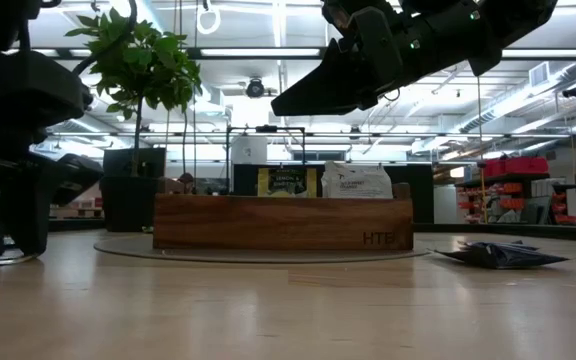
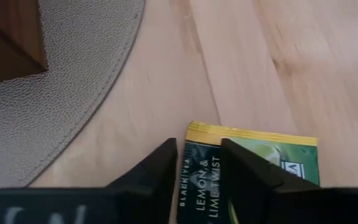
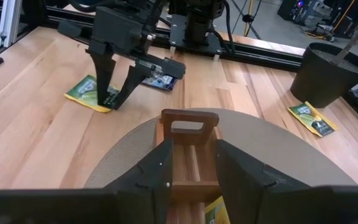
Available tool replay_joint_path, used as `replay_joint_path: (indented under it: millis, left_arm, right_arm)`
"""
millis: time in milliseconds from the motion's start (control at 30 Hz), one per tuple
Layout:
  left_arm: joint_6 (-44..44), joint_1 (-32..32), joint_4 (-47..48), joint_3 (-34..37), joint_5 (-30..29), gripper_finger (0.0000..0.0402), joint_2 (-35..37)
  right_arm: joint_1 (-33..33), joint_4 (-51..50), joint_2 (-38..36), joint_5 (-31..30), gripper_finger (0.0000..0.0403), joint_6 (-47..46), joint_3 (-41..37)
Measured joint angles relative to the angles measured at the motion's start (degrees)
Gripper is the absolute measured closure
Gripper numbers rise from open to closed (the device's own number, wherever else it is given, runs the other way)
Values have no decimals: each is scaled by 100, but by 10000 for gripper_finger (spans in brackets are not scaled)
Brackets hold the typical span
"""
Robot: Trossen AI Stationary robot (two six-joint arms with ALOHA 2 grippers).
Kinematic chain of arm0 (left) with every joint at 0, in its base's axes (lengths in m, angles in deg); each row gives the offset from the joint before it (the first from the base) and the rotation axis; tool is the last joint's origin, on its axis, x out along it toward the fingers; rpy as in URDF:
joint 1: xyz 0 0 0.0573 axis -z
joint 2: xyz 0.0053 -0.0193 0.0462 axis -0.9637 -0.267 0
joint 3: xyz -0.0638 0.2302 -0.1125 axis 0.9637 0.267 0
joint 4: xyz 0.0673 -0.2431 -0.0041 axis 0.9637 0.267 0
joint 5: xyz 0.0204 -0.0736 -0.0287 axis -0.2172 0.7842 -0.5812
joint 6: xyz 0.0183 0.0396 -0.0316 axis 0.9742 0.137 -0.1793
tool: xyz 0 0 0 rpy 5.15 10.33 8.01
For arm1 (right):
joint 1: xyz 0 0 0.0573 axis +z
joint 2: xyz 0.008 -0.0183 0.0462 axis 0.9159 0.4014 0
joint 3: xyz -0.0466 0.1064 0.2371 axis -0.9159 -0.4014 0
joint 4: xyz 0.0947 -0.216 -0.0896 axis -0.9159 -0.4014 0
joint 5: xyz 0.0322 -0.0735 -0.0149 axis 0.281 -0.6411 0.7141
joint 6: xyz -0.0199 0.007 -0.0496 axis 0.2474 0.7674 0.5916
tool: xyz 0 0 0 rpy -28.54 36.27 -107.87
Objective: Pick & Place Tea
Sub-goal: Put the yellow tea bag into the middle section of the wooden organizer
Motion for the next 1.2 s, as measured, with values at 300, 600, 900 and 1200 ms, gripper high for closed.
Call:
replay_joint_path:
  millis: [300,600,900,1200]
  left_arm:
    - [-37,-179,7,11,53,392,-2]
    - [309,-160,278,-320,77,399,44]
    - [833,-136,1171,-1012,-37,400,42]
    - [1270,-136,1312,-1557,-303,401,58]
  right_arm:
    - [0,0,0,0,277,-2,0]
    - [-2,0,0,-41,277,0,0]
    - [-2,-2,0,-50,277,-1,0]
    - [42,-15,-27,-59,277,29,0]
